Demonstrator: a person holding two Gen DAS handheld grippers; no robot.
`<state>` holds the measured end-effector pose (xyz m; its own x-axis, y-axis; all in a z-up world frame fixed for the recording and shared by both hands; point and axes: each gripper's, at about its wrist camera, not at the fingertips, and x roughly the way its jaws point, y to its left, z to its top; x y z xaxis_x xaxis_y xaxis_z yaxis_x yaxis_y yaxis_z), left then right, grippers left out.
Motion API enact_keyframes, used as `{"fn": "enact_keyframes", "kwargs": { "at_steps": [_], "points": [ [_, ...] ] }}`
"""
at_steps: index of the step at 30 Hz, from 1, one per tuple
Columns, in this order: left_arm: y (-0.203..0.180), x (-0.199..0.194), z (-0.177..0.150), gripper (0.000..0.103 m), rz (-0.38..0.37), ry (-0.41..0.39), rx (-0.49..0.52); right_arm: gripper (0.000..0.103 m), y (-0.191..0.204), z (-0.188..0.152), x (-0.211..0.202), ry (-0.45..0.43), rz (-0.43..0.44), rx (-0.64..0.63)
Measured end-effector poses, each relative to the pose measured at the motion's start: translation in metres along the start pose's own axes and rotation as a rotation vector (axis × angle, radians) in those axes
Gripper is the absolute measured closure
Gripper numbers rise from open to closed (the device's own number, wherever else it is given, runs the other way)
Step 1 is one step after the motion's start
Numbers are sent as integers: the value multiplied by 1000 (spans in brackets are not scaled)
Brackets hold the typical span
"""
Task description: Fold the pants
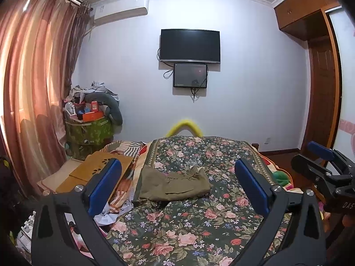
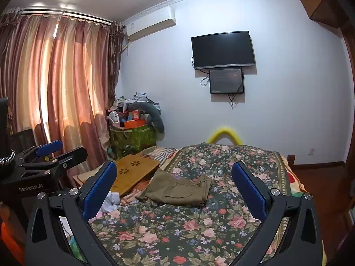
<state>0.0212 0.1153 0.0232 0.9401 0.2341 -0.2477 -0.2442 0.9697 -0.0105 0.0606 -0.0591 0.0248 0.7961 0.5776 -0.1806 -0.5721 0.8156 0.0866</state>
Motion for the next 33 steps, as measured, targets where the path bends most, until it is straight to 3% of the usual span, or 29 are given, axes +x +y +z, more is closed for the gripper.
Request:
{"fn": "enact_keyframes", "kwargs": {
  "at_steps": [33],
  "points": [
    [-8, -4, 4, 0, -39, -24, 18, 0, -3, 4, -6, -24, -17, -4]
  ]
}}
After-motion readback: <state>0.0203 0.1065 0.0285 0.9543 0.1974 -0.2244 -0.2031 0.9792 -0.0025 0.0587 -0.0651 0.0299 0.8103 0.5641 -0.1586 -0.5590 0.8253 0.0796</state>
